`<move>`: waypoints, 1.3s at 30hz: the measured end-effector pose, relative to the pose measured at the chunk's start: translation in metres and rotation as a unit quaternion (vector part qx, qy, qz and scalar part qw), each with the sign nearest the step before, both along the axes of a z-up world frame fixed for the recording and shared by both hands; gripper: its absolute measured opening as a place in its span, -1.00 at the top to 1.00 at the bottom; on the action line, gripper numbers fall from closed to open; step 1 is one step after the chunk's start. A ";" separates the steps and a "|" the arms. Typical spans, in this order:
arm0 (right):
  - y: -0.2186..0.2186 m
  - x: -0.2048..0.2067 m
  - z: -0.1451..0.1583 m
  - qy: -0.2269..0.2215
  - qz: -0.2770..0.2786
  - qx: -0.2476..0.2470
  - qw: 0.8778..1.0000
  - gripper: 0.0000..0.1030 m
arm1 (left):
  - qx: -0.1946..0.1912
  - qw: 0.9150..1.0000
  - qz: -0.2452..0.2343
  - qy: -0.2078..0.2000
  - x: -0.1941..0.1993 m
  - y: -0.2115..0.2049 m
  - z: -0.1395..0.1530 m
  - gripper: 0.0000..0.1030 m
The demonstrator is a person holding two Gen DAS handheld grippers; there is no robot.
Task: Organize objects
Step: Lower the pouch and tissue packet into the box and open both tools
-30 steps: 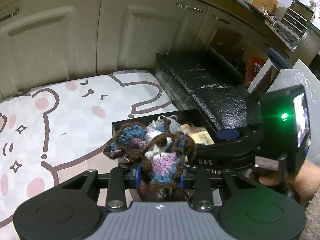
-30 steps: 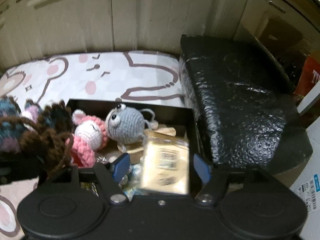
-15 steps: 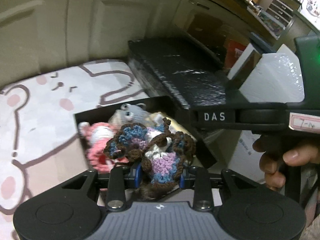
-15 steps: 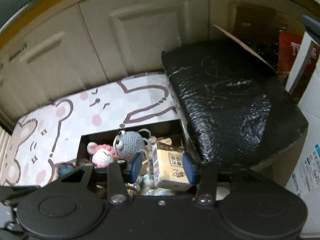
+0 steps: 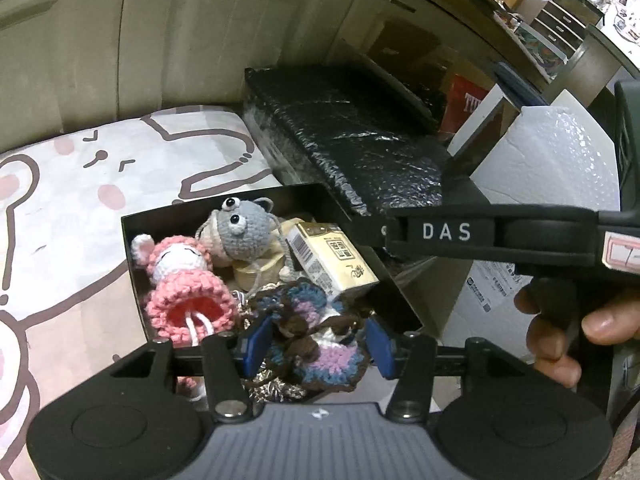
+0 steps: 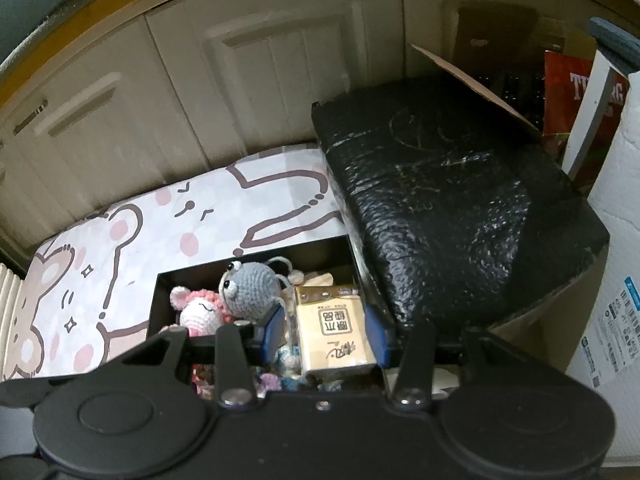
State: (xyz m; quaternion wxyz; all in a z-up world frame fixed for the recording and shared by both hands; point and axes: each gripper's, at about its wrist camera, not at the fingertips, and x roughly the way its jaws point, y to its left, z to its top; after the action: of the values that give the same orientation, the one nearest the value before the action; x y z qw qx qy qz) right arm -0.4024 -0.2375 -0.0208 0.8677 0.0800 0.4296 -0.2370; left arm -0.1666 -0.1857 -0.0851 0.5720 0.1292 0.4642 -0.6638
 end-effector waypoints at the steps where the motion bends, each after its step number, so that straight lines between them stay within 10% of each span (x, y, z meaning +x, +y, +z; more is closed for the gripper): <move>1: 0.000 0.000 0.000 0.001 0.001 0.000 1.000 0.10 | 0.002 1.000 -0.002 -0.001 0.000 0.000 0.000 0.01; 6: 0.000 -0.002 0.003 0.000 -0.001 0.000 1.000 0.10 | 0.039 0.999 -0.024 -0.003 -0.004 -0.001 -0.002 0.62; 30: -0.011 -0.004 -0.005 0.016 0.004 0.012 1.000 0.15 | 0.036 0.997 -0.037 0.059 -0.029 -0.040 -0.038 0.61; 32: -0.012 -0.005 -0.005 0.016 0.003 0.012 1.000 0.15 | 0.035 0.997 -0.044 0.057 -0.028 -0.038 -0.037 0.48; 36: -0.014 -0.007 -0.003 0.013 -0.002 0.009 1.000 0.15 | 0.029 0.999 -0.024 0.034 -0.020 -0.032 -0.028 -0.40; 39: -0.013 -0.010 0.000 0.011 -0.003 0.007 1.000 0.15 | 0.026 1.000 -0.012 0.007 -0.014 -0.025 -0.019 -0.51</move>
State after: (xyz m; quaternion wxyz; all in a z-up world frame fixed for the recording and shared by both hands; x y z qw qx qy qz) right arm -0.4125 -0.2504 -0.0210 0.8617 0.0848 0.4402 -0.2377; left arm -0.1804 -0.2109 -0.1045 0.5573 0.1446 0.4842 -0.6589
